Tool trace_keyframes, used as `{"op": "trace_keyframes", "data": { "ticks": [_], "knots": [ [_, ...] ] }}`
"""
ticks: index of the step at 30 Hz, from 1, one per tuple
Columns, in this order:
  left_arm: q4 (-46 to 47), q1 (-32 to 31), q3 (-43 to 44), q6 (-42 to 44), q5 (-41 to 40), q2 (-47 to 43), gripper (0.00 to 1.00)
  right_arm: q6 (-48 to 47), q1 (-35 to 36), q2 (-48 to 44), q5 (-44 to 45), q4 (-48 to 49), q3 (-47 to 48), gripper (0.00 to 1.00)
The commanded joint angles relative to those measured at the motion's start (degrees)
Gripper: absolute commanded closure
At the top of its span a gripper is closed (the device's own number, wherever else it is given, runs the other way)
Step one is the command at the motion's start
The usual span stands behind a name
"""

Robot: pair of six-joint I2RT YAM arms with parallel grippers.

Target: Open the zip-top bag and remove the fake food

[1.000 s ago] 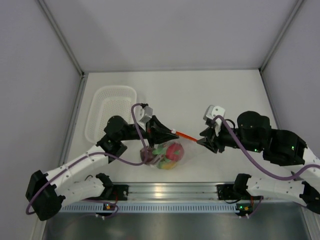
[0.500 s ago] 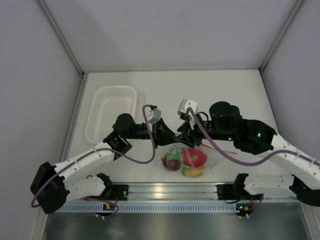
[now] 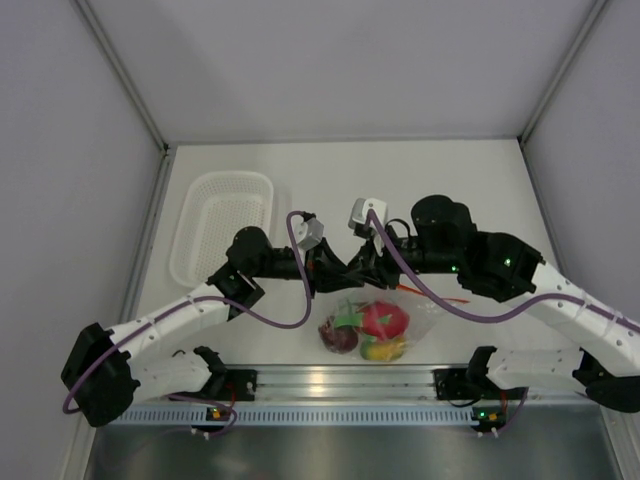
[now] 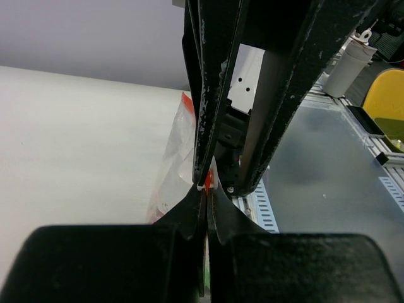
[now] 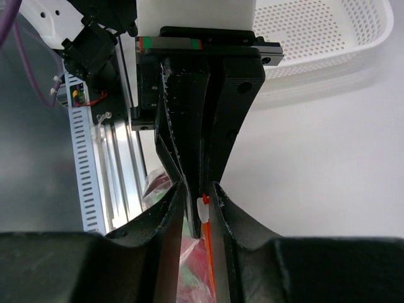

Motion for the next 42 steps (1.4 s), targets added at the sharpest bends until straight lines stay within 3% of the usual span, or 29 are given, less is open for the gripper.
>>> {"op": "trace_keyframes", "data": {
  "ticks": [1, 12, 15, 19, 22, 37, 42],
  "knots": [
    [5.4, -0.1, 1.5, 1.3, 0.7, -1.8, 1.0, -0.9, -1.1, -1.1, -2.0, 1.8, -0.1, 0.76],
    [5.3, -0.1, 1.4, 1.1, 1.4, -2.2, 1.0, -1.2, -3.3, -1.1, -2.1, 2.5, -1.8, 0.67],
    [5.3, -0.1, 1.5, 1.1, 1.1, -2.3, 1.0, -1.1, -3.4, -0.8, -3.3, 2.4, -1.5, 0.73],
    [5.4, -0.1, 1.2, 1.3, 0.3, -2.7, 1.0, -1.4, -3.4, -1.2, -3.8, 2.3, -1.9, 0.95],
    [5.4, -0.1, 1.0, 1.5, -0.7, -3.2, 1.0, -1.4, -3.5, -2.0, -3.8, 2.6, -2.9, 0.99],
    [5.3, 0.0, -1.8, 1.9, -12.3, -5.7, 1.0, 1.4, -3.7, -10.8, 5.9, 3.6, -14.1, 1.0],
    [5.3, 0.0, -3.7, 2.4, -23.8, -7.4, 1.0, 4.7, -3.7, -15.3, 14.4, 1.1, -18.0, 1.0]
  ]
}}
